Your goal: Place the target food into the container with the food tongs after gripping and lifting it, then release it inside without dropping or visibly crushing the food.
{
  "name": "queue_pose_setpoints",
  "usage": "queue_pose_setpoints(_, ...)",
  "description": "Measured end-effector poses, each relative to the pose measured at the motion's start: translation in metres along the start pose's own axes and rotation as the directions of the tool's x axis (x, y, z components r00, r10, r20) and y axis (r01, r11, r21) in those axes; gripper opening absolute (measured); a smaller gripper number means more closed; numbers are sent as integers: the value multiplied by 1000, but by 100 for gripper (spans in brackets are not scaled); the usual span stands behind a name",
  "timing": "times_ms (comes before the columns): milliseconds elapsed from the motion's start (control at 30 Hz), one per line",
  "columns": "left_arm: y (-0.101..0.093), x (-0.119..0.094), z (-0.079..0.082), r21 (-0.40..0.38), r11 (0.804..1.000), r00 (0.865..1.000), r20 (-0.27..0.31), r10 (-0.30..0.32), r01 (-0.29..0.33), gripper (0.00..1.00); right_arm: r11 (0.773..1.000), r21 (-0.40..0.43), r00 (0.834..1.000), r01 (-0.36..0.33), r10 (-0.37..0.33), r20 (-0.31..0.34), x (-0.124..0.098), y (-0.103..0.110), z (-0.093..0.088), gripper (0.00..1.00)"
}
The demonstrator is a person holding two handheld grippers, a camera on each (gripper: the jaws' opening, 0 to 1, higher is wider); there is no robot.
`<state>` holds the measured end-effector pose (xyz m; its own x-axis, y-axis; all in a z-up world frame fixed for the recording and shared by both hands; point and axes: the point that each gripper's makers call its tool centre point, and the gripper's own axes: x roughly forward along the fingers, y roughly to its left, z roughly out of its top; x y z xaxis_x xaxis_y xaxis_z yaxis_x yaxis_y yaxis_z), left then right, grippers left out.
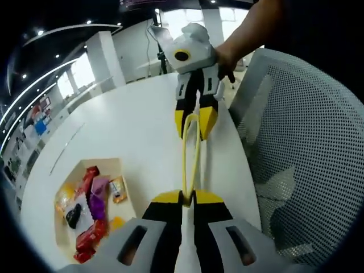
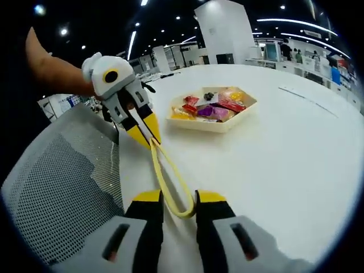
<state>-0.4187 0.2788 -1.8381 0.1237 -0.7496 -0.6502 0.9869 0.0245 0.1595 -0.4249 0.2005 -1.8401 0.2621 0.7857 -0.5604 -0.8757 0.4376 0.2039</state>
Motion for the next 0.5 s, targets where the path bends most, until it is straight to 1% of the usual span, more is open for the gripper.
queue_pose_setpoints(100,-2,3,-8,5,1000,1000,-26,-1,1,1,1000,-19,1000,-1,1,-15,3,2,-2,20)
queue_pose_setpoints(167,-6,5,-15,11,1000,998,-60,-13,14,1,1000,-5,999,-3,3,-35,4,4,-5,20)
queue_pose_setpoints(200,-6,5,-14,-27,1000,999,-42,-8,7,1,1000,3,999,-2,2,-48,4,3,-7,21)
queue_pose_setpoints(233,-4,4,-13,-7,1000,999,-46,-5,4,1,1000,3,999,8,-8,-41,3,1,-6,20)
queue_pose_setpoints(267,-3,3,-13,-6,1000,999,-51,-3,3,1,1000,4,1000,14,-14,-26,1,-2,-4,20)
queue_pose_setpoints(367,-3,4,-13,-18,1000,998,-59,0,-1,1,999,30,1000,24,-24,-18,-1,-5,-1,20)
queue_pose_setpoints(400,-3,3,-13,-13,1000,998,-63,3,-4,2,999,22,999,37,-36,-10,-2,-8,1,19)
queue_pose_setpoints(433,-3,4,-13,-21,1000,998,-69,10,-11,3,999,25,999,43,-43,-10,-4,-10,2,17)
queue_pose_setpoints(500,0,2,-12,-24,1000,997,-70,16,-18,12,998,36,999,48,-48,-1,-5,-11,3,17)
